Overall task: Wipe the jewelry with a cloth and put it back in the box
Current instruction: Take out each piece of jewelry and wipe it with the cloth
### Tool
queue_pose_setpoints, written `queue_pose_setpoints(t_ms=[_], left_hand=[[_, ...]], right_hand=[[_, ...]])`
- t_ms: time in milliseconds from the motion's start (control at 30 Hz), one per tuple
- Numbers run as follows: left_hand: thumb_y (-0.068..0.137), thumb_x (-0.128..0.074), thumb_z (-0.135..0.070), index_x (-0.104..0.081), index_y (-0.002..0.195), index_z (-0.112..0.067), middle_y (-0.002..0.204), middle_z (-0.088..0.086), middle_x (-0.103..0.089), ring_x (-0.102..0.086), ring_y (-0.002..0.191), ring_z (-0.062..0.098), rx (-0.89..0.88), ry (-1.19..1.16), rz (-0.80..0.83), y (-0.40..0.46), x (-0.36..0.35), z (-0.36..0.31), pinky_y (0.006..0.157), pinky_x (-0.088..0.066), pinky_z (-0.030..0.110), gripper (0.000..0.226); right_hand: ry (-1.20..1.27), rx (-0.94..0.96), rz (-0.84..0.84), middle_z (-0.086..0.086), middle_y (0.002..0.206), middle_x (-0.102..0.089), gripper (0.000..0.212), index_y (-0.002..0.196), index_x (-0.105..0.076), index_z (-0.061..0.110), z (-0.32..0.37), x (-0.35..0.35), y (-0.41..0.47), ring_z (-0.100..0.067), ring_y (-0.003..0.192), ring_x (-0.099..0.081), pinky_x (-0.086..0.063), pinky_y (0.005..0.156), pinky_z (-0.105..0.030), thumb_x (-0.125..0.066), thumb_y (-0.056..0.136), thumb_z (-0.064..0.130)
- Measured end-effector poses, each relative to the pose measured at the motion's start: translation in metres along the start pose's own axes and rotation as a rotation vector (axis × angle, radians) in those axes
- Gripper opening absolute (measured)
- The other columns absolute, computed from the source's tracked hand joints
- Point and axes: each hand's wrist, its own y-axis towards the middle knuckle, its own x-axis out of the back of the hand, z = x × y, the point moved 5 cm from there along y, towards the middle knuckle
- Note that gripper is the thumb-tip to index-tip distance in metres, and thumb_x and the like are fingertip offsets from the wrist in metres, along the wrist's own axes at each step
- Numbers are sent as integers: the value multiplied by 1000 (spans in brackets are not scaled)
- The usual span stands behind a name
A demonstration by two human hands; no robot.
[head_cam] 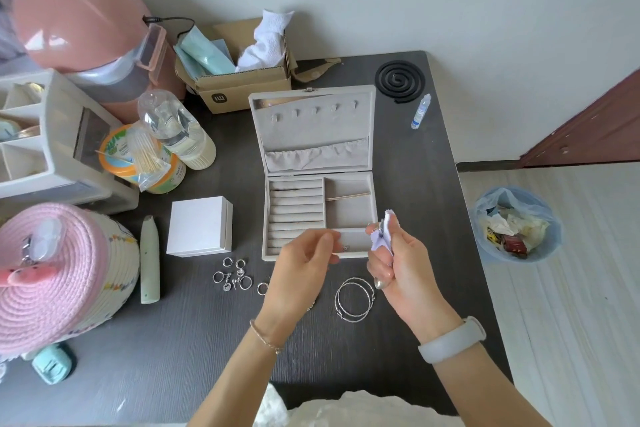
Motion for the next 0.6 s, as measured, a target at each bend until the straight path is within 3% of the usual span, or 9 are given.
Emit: queue_pose_setpoints(t_ms=[167,267,333,433,533,600], left_hand=[[97,-38,-17,-61,99,-19,102,0,-64,-63,91,14,248,-152,170,-2,-21,25,86,-50,28,23],[97,-37,-15,-62,104,-15,106,6,-65,-63,93,18,309,-216,153,-2,-23,33,86,-50,29,26],[96,-39,-12,-63,98,-15,101,7,-66,-64,84,13,261,-204,78,-1,-19,31,78,-51,24,24],[92,-47,-10,-62,89,-19,89,3,-67,-63,69,5,115,-148,-45,1,-10,20,69,-51,19,18],[88,-54,-10,-64,83,-20,76,-3,-65,-60,67,8,-3,-141,-114,0,-5,8,70,-51,24,15],[86,-58,-11,-64,80,-23,72,-7,-64,-59,69,8,-76,-100,-133,0,-3,0,74,-50,27,15]], right_hand=[[-154,142,30,0,51,-37,31,89,-63,2,6,-4,-1,-5,38,-25,-22,41,-17,-35,98,12],[-340,222,53,-2,57,-51,27,91,-66,11,10,-10,-5,-6,44,-38,-32,46,-18,-40,95,4],[-403,280,29,0,58,-60,22,85,-66,13,16,-11,-9,-6,42,-44,-35,43,-17,-46,92,6],[-388,291,-8,2,47,-52,20,72,-60,7,21,-11,-14,-6,34,-40,-30,35,-15,-53,90,13],[-358,250,-51,11,40,-41,29,64,-57,9,17,-8,-10,-6,36,-35,-28,38,-17,-52,91,17],[-397,240,-9,5,47,-42,27,71,-63,14,13,-11,-8,-9,43,-33,-27,45,-21,-48,93,12]])
